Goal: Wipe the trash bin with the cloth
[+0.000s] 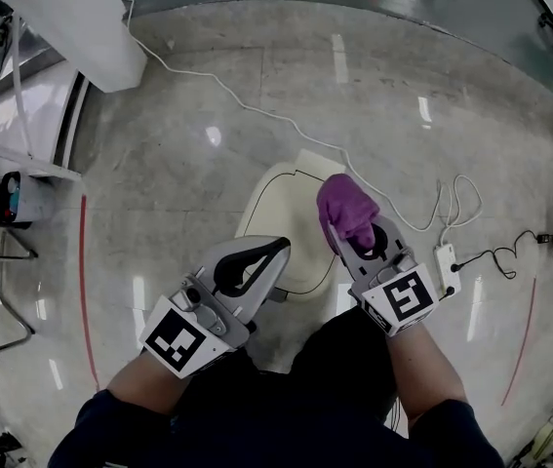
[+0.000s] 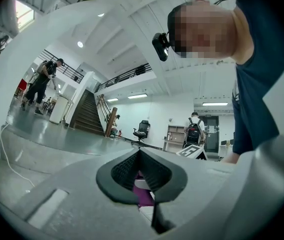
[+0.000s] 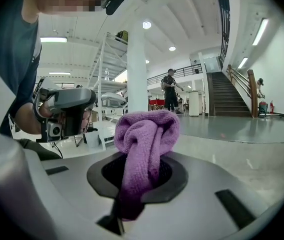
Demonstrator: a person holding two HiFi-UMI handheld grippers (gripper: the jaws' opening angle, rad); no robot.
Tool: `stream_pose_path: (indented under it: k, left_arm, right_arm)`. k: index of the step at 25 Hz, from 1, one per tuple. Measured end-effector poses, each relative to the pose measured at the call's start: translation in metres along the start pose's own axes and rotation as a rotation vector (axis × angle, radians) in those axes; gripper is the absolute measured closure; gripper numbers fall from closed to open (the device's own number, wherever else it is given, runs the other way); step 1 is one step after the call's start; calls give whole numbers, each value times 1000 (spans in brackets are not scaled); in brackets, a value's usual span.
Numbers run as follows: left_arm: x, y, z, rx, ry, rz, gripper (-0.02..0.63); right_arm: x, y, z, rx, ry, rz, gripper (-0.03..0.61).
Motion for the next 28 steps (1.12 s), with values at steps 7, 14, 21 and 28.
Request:
stream_pose_path:
  k: [7,14,21,28]
  left_arm:
    - [-12,-15,-2,16,-2,1,615]
    - [-30,-17,-8,37,36,11,615]
    - [-45,-16,-12,55,71,5,615]
    - [-45,-18,-10,48,69,15,615]
  right_arm:
    - [18,-15,2,-18,15,-7,511]
    - [70,-26,10,-69,69,-47,511]
    - [125,-68,4,-241,164,-245,511]
    - [115,-101,17,-376,186,-413,511]
Point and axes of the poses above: the fingertips, and each gripper's own axes: x forward along the fingers, z to its right, y out of its top, the point moved 3 cm from there along -x, backward along the fingers, and after that the axes turned 10 degrees about z, right-handed, at the moved point
